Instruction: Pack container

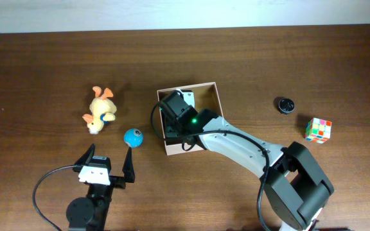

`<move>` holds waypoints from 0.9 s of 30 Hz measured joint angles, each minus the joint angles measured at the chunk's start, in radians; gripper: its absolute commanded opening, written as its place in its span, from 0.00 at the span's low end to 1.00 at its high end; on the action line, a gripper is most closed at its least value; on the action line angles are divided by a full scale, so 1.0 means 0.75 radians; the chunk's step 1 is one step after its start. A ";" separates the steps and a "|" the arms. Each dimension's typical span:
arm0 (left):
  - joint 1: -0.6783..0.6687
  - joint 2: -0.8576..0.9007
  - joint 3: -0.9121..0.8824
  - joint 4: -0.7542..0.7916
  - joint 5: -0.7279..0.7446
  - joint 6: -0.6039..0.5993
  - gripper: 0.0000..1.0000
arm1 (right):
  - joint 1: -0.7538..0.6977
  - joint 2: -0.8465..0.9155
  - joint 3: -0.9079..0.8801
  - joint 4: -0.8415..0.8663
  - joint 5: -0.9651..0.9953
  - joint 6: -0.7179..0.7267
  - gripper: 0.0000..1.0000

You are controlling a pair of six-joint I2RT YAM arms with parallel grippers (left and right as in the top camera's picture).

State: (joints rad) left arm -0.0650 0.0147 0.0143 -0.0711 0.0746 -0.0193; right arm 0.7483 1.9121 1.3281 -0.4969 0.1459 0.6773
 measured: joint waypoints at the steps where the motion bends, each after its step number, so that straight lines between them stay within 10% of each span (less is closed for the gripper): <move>1: 0.000 0.000 0.000 0.000 0.000 0.000 0.99 | 0.000 0.000 0.000 0.002 -0.008 0.004 0.56; 27: 0.000 0.000 0.000 0.000 0.000 0.000 0.99 | 0.011 0.001 0.000 0.097 -0.067 0.171 0.56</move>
State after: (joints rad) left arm -0.0650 0.0147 0.0143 -0.0711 0.0746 -0.0193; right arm 0.7563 1.9125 1.3281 -0.4244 0.0956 0.8059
